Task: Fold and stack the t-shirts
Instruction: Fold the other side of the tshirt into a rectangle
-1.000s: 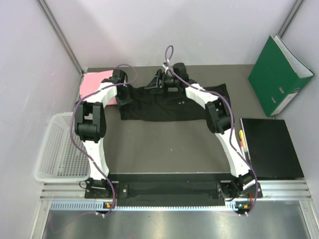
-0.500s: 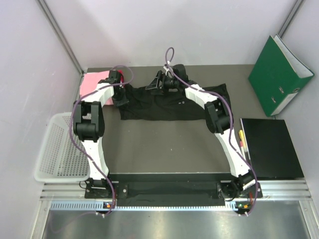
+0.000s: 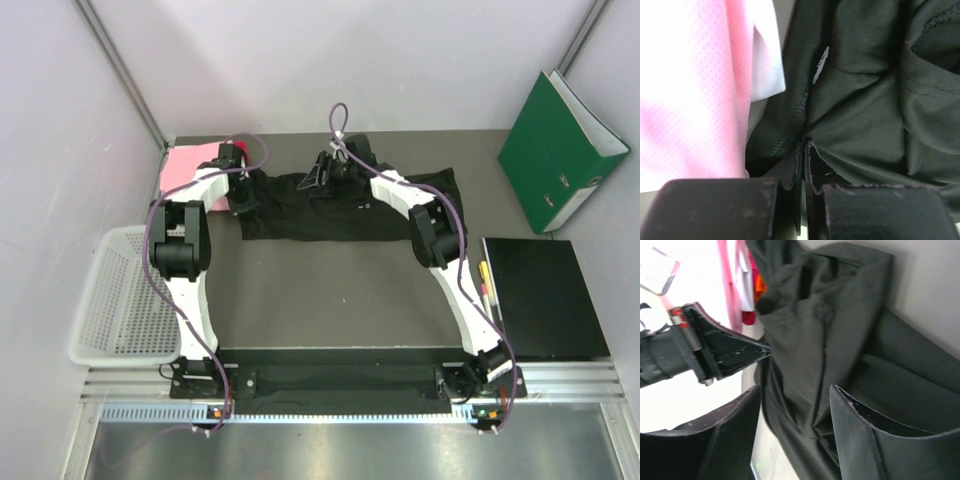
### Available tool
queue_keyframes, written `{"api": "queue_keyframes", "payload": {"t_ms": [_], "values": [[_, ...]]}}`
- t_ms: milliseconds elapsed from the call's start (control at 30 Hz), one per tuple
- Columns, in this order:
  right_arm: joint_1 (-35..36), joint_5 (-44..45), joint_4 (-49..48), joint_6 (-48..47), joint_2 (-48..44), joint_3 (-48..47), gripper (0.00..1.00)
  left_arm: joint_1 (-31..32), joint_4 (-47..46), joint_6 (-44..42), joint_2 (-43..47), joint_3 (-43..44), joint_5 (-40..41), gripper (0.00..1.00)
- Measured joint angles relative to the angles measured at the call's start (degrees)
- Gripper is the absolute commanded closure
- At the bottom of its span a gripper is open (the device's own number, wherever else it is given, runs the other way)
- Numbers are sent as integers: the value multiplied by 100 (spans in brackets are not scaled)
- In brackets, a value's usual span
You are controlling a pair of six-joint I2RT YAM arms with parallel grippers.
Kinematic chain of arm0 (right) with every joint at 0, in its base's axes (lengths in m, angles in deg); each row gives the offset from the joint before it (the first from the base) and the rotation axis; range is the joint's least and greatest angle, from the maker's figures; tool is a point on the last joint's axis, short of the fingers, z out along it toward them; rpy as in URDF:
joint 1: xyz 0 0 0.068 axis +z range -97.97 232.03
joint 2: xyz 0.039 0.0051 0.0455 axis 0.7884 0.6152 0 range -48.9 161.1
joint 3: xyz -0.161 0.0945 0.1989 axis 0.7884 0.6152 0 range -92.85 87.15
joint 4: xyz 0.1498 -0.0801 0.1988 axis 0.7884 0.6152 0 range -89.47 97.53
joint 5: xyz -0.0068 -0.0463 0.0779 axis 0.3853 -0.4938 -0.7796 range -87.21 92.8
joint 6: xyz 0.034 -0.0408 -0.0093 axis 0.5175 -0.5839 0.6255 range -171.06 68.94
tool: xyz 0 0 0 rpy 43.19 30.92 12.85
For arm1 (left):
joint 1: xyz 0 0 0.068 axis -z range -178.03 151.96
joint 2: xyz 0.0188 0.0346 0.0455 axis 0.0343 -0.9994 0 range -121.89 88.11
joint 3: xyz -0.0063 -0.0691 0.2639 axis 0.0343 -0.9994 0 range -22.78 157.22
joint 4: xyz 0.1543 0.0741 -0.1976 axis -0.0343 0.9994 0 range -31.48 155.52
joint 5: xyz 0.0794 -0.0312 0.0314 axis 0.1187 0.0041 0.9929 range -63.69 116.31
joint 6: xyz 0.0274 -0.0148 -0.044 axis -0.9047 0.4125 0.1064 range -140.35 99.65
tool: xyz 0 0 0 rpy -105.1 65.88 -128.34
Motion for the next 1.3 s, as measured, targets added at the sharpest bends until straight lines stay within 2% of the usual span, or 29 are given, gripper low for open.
{"api": "queue_keyframes", "payload": {"t_ms": [400, 733, 933, 1067, 1300], "values": [[-76, 37, 98, -13, 79, 55, 45, -15, -9, -15, -2, 0, -162, 100], [-195, 46, -46, -68, -35, 463, 46, -15, -13, -15, -2, 0, -186, 100], [-195, 50, -50, -63, -33, 463, 62, -15, -11, -15, -2, 0, -184, 100], [-168, 22, -81, -11, -15, 431, 79, -15, -11, -15, -2, 0, -181, 100], [-138, -136, -319, 107, 160, 330, 93, -15, -24, -15, 4, -28, -181, 100]]}}
